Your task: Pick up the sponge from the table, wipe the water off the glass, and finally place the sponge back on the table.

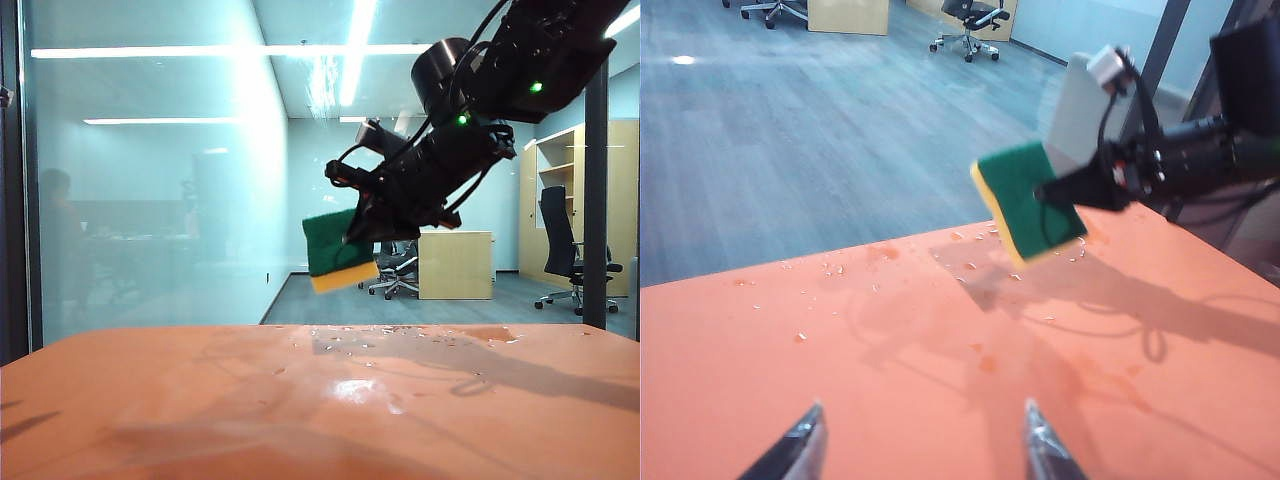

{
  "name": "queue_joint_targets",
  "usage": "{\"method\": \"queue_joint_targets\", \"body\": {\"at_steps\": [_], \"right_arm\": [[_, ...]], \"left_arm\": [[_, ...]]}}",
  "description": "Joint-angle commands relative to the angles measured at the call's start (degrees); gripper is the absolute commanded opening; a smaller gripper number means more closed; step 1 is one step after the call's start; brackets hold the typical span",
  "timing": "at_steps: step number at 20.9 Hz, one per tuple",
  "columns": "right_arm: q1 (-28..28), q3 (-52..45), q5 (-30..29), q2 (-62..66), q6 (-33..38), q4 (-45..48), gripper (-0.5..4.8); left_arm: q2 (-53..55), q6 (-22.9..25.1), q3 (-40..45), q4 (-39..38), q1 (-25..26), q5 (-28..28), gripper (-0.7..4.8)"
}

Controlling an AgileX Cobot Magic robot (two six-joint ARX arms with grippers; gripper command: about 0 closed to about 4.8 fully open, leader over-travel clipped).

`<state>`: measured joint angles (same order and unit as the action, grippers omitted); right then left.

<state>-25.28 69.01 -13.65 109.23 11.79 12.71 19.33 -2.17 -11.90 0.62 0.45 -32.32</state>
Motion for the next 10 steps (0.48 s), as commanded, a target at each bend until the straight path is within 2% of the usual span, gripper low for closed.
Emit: {"method": "queue_joint_targets", "body": {"at_steps": [1, 4, 10], "right_arm": [[0.8, 1.4, 1.2, -0.2, -1.6, 5.0, -0.09], [2.2, 2.9, 1.5, -0.2, -2.0, 8.2, -0.09], [4.8, 7.7, 1.1, 0.2, -4.6, 8.5, -0.09]], "left_arm": [[0.0, 0.2, -0.2, 0.7, 0.0, 0.2, 2.51], [0.0, 0.2, -0.2, 0.7, 0.0, 0.2, 2.51], [0.0, 0.3, -0.2, 0.7, 0.0, 0.2, 2.51]]}}
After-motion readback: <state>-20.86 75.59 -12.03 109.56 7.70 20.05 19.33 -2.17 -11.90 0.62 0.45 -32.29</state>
